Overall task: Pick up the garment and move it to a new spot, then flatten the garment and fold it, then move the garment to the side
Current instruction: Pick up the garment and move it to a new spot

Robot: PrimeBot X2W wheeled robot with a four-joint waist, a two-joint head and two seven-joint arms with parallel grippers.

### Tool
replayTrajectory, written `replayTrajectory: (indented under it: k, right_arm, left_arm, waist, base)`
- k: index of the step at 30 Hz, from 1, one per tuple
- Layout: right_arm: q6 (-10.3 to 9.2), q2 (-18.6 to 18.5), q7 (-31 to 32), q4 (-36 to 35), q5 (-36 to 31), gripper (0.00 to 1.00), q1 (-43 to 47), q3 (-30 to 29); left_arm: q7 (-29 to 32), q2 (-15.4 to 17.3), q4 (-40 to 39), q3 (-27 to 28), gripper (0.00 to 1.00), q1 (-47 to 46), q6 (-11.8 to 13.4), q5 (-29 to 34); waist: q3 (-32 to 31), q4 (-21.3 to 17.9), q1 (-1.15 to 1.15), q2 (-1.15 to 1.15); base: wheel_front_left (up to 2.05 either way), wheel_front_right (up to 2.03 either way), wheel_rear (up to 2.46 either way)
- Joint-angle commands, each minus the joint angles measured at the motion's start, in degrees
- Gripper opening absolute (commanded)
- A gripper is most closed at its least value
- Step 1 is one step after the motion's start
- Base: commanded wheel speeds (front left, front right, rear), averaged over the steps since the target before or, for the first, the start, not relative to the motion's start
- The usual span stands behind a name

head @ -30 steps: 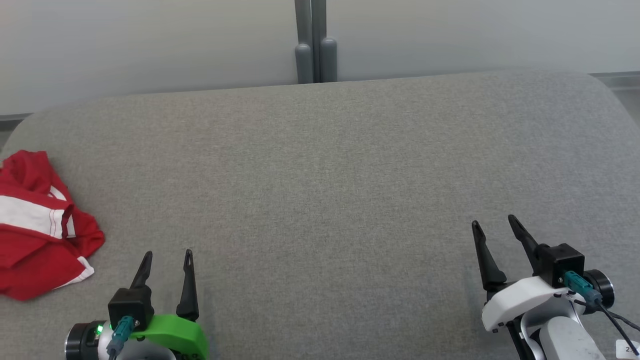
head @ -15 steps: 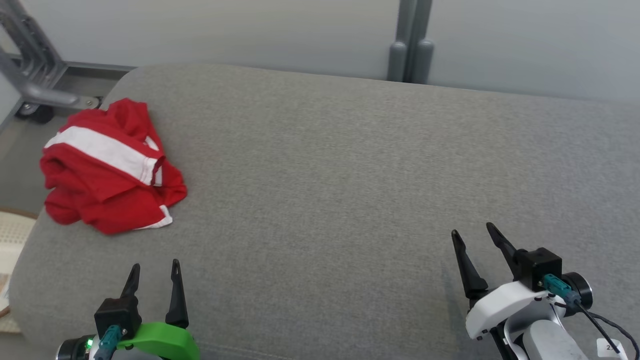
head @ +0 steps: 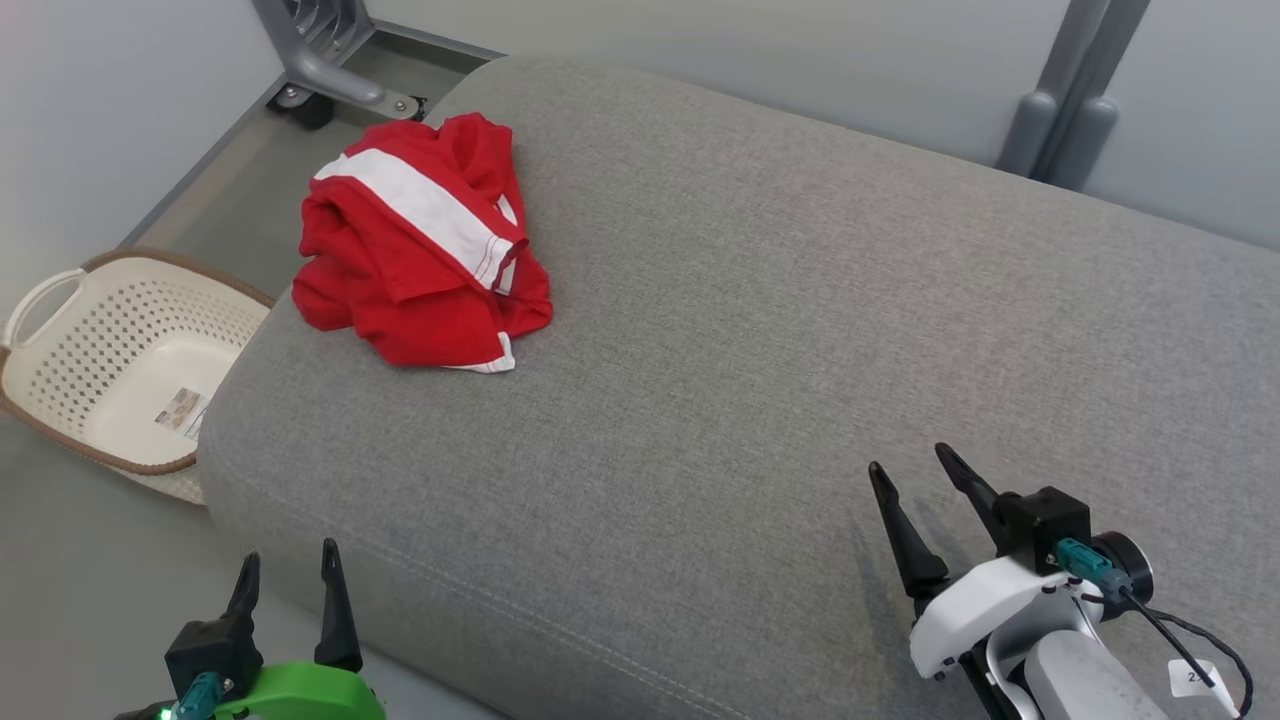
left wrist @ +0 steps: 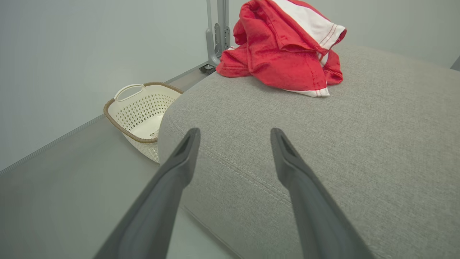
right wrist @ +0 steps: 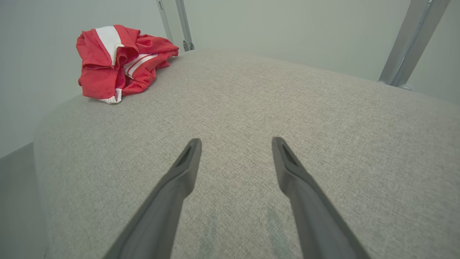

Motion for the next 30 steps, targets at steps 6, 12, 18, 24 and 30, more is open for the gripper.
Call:
replayTrajectory:
  k: [6, 12, 18, 24, 30]
  right_arm:
    - [-0.06, -1.64, -0.18, 0.1, 0.66, 1.0, -0.79, -0.23]
    - [-0.05, -3.17, -0.18, -0.24, 0.4, 1.0, -1.7, -1.13]
    - [-0.05, -4.33, -0.18, -0.91, 0.15, 1.0, -2.4, -1.87]
    - [-0.05, -5.07, -0.18, -1.21, 0.05, 1.0, -3.23, -1.89]
    - [-0.05, -5.87, -0.18, -1.44, 0.21, 1.0, -4.06, -2.05]
  left_arm:
    - [-0.05, 0.2, 0.41, 0.26, 1.0, -1.27, -0.03, -1.76]
    - [-0.05, 0.22, -0.32, 1.43, 1.0, -6.03, -1.97, -0.31]
    - [-0.04, 0.83, -1.36, 2.45, 1.0, -13.4, -4.28, 3.55]
    - [-0.04, 2.6, 0.96, 2.4, 1.0, -20.46, -5.45, 5.52]
    - [-0.04, 4.7, 5.29, 4.48, 1.0, -25.7, -4.01, 6.95]
  waist:
    - [1.98, -0.15, 0.0, 0.0]
    - [4.94, -3.63, 0.0, 0.0]
    - [8.02, -6.96, 0.0, 0.0]
    - [10.64, -10.32, 0.0, 0.0]
    - [12.52, -13.55, 0.0, 0.0]
  base:
    - [0.0, 0.0, 0.0]
    - [0.0, 0.0, 0.0]
    - [0.0, 0.0, 0.0]
    - [0.0, 0.0, 0.0]
    - [0.0, 0.0, 0.0]
